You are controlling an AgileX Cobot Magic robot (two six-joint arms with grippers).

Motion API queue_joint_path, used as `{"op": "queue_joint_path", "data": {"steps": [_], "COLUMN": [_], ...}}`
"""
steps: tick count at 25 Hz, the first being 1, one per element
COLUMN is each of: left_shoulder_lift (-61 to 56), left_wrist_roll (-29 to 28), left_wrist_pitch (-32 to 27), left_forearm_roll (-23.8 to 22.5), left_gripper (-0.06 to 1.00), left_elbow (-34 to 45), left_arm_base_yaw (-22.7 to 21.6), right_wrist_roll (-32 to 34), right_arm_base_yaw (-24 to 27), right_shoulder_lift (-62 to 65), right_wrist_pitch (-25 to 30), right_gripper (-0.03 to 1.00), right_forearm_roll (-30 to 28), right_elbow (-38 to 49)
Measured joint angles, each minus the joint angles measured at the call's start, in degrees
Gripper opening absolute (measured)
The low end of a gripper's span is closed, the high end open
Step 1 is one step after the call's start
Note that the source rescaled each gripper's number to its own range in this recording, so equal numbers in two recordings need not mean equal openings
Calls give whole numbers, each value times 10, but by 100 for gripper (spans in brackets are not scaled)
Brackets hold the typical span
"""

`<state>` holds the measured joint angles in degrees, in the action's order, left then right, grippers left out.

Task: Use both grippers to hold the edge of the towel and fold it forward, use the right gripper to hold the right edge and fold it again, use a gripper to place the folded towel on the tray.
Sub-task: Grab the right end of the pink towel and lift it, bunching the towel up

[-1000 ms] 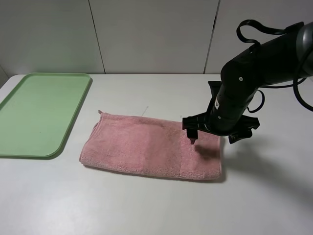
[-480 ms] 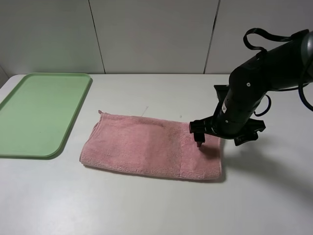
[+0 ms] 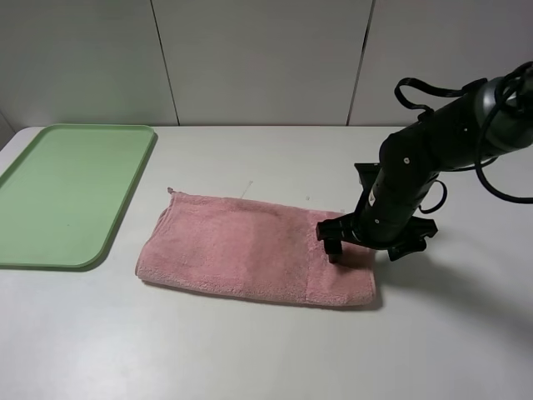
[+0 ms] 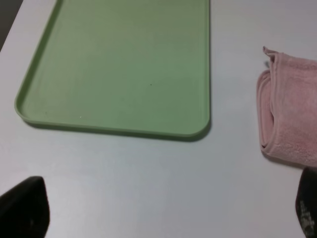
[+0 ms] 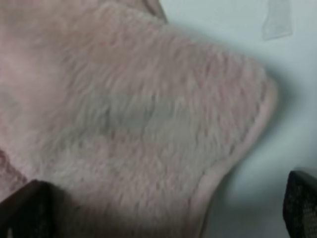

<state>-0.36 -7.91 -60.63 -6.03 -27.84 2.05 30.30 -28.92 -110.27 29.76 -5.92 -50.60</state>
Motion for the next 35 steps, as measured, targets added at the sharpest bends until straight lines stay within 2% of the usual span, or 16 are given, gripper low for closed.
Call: {"op": "queue_joint_path", "data": {"steps": [11,12,14,18,20,29,35], "left_shoulder_lift": [0,0,0,0,0,0,0], "left_wrist_roll": [0,0,0,0,0,0,0], "left_wrist_pitch": [0,0,0,0,0,0,0], "left_forearm_roll": [0,0,0,0,0,0,0], "left_gripper": [100,100,100,100,100,100,100], "left_elbow": [0,0,0,0,0,0,0], "left_arm_base_yaw": [0,0,0,0,0,0,0], "right_wrist_roll": [-23,-23,-25,-25,-25,-25,-25], "right_arm_base_yaw": [0,0,-1,-3,-5,-4,21], "right_shoulder_lift": [-19,-19,-19,-22,-22,-6,35], "right_wrist_pitch": [-9,-11,-15,-36,-40,-36,9], "right_gripper": [100,97,79,27,10,10,10], "right_forearm_roll": [4,6,11,32,36,22,2], "right_elbow": [-2,-2,-4,-6,-6,-6,0]}}
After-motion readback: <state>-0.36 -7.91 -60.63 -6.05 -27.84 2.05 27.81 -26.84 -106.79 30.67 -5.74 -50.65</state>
